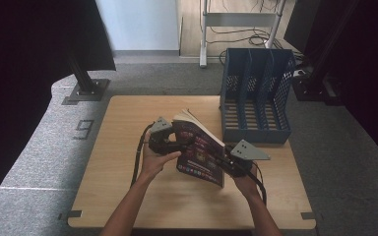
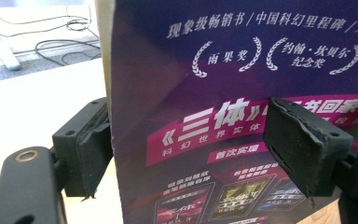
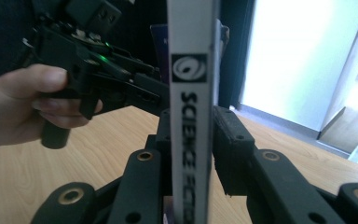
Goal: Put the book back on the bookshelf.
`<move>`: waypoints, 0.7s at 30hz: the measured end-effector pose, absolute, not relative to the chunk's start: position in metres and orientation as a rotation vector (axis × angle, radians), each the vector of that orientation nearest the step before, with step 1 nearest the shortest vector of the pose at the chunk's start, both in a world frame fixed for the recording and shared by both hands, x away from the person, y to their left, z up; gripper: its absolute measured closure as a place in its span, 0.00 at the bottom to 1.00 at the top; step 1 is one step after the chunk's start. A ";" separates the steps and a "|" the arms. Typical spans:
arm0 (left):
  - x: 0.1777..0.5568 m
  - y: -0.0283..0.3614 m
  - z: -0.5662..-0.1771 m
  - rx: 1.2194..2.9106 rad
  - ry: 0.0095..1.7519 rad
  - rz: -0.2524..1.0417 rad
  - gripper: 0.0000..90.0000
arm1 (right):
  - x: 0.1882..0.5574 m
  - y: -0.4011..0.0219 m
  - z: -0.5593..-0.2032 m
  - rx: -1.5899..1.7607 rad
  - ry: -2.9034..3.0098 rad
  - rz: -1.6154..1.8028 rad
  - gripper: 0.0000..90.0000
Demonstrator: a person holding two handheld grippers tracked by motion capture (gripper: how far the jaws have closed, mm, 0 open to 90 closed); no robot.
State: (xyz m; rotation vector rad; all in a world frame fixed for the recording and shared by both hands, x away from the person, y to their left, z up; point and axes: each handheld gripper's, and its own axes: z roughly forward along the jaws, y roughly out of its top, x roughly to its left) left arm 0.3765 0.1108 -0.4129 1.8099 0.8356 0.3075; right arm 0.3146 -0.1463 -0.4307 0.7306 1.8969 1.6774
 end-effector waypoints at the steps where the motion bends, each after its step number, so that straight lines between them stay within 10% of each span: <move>1: 0.376 0.111 -0.413 1.810 0.836 0.308 0.20 | 0.315 -0.145 -0.431 0.730 1.898 1.670 0.82; 21: 0.376 0.111 -0.413 1.820 0.843 0.322 0.21 | 0.324 -0.142 -0.429 0.773 1.911 1.634 0.90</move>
